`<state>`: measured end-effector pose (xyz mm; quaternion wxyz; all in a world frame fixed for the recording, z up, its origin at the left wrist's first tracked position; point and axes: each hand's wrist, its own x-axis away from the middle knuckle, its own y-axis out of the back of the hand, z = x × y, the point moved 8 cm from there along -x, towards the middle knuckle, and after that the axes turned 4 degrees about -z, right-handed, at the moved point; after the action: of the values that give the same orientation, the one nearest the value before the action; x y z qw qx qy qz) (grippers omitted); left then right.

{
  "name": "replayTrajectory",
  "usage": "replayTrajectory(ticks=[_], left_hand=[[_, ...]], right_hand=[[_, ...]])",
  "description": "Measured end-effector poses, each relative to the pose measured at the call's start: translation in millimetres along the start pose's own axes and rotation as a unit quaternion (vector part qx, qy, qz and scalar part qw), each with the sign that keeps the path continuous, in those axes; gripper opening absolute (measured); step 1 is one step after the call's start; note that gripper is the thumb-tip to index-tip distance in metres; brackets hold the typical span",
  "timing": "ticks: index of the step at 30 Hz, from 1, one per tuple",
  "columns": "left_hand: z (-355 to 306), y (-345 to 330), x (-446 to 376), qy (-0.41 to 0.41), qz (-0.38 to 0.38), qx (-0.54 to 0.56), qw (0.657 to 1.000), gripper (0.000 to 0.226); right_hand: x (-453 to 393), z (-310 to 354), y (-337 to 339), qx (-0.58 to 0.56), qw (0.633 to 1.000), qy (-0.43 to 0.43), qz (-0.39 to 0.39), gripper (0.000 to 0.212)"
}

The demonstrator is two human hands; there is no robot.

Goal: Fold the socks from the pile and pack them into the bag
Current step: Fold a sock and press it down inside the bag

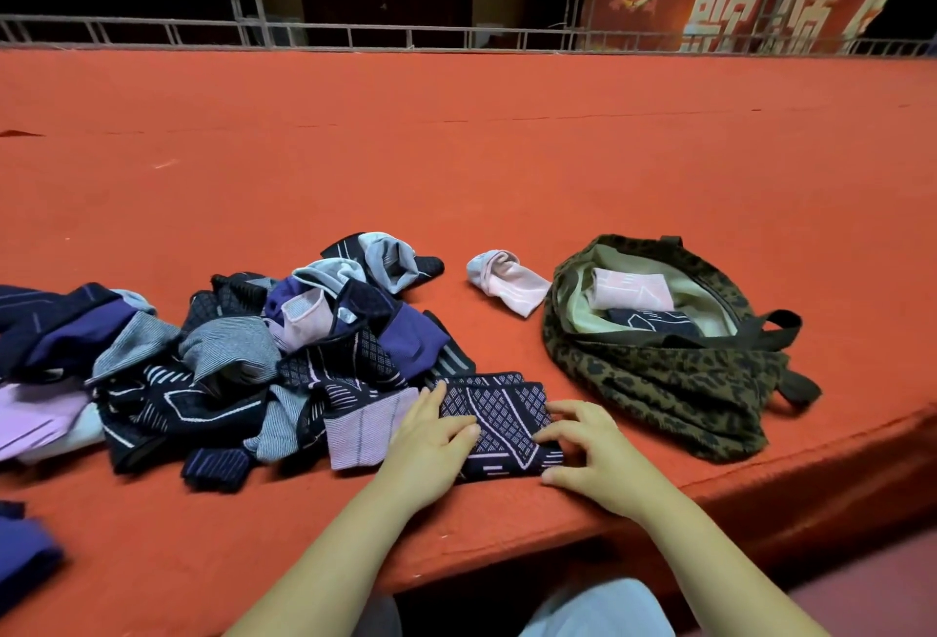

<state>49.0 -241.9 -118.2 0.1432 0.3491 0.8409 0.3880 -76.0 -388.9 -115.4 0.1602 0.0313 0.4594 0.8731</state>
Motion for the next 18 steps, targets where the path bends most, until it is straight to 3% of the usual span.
replayTrajectory(ticks=[5,10,15,18], left_hand=[[-1,-2,10,-0.034,-0.007,-0.006,0.999,0.041],[-5,6,22,-0.089,-0.008,0.017,0.996,0.074],[-14,5,24,-0.103,-0.014,0.018,0.994,0.073],[-23,2,27,-0.084,0.002,0.053,0.995,0.041]], right_hand=[[-9,8,2,0.02,0.998,0.042,-0.044,0.021],[-6,22,12,-0.046,0.996,0.018,-0.077,0.012],[5,15,20,-0.122,0.979,-0.052,-0.152,0.018],[11,5,25,-0.162,0.956,-0.111,-0.219,0.016]])
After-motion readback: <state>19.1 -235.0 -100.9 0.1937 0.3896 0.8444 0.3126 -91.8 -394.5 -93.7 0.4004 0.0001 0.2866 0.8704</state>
